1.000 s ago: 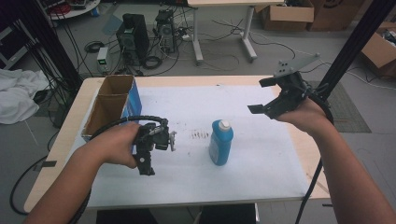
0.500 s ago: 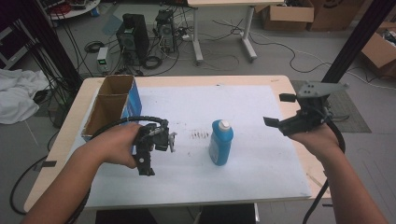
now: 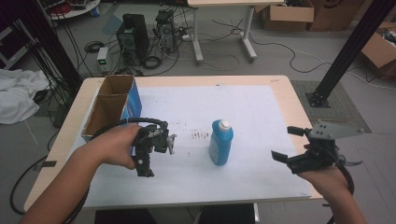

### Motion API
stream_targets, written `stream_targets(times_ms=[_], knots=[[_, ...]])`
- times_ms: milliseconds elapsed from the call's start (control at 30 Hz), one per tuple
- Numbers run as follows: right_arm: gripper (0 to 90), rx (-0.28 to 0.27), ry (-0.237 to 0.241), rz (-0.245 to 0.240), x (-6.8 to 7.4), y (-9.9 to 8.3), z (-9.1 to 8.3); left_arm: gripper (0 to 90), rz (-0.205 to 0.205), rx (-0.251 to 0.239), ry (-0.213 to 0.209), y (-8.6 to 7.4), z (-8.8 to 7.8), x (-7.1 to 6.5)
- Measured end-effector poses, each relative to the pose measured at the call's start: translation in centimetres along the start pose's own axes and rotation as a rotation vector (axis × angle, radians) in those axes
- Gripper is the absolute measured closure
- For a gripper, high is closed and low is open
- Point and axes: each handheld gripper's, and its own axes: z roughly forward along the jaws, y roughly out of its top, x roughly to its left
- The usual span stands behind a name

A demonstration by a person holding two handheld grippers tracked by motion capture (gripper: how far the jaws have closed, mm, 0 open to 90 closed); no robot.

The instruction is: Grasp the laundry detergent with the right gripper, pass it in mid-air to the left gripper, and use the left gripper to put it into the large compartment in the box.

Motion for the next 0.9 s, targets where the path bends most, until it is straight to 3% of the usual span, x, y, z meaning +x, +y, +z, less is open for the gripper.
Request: stream_targets(times_ms=[33,67,200,333,500,633,900], knots=[[0.0,0.000,0.000,0.000,0.0,0.0,0.0,0.1,-0.001,0.002,0.001,0.0,0.0,0.0],[0.0,0.003,0.002,0.006,0.8,-1.3,0.4,0.1,0.003,0.002,0.003,-0.1,0.0,0.0],[0.0,0.010,0.010,0.033,2.2,-3.6,1.8,0.0,0.002,0.000,0.008,-0.2,-0.2,-0.1],[0.0,0.008,-0.002,0.038,3.2,-4.8,2.9,0.1,0.007,-0.005,0.019,-0.2,-0.5,-0.3],[0.0,-0.003,-0.053,0.047,4.6,-5.6,4.5,0.1,0.014,-0.007,0.024,-0.1,-0.7,-0.5],[0.0,-0.010,-0.127,0.062,5.6,-6.2,5.6,0.1,0.021,-0.002,0.025,0.0,-0.7,-0.7],[0.0,-0.062,-0.197,0.124,7.3,-7.3,8.3,0.1,0.016,-0.011,0.031,-0.3,-0.9,-0.8]])
